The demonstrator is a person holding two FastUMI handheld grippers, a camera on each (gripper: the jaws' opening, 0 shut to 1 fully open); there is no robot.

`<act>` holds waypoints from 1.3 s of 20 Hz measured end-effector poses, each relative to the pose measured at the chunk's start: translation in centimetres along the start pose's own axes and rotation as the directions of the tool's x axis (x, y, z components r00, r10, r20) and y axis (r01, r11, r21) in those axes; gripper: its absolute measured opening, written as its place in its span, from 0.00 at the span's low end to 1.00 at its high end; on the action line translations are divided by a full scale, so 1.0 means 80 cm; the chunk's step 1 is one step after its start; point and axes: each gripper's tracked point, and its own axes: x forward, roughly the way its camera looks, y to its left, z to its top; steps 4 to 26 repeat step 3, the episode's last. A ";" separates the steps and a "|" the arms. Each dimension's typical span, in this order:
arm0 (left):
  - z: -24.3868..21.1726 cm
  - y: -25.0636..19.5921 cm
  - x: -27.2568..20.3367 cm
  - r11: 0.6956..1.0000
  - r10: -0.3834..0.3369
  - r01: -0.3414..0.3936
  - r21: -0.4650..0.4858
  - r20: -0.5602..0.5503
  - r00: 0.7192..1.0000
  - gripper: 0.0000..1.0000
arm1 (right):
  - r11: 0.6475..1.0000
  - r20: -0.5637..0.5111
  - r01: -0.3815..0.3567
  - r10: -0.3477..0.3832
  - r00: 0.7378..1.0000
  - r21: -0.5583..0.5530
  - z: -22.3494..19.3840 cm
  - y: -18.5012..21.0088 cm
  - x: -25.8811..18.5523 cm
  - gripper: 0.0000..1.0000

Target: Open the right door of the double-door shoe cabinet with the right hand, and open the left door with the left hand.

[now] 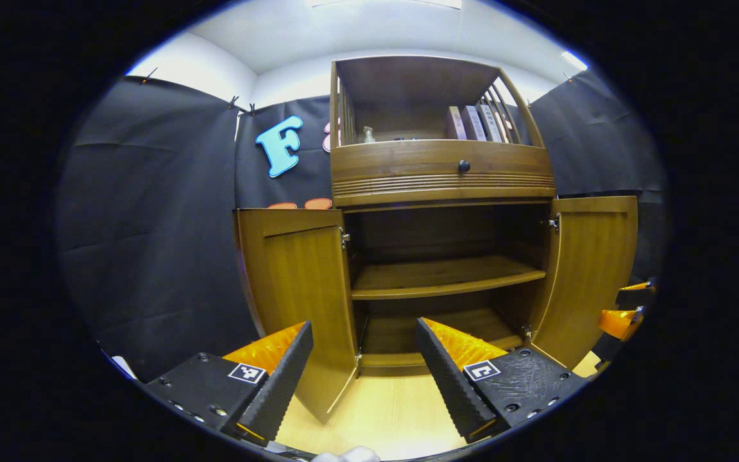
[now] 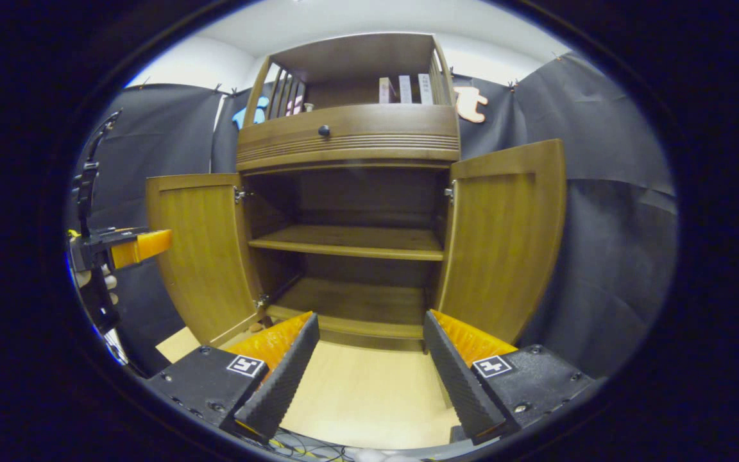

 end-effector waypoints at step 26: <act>-0.007 -0.034 -0.006 0.999 -0.041 0.041 0.015 0.009 0.999 1.00 | 0.999 0.004 0.034 -0.034 0.999 0.013 0.001 -0.013 -0.003 1.00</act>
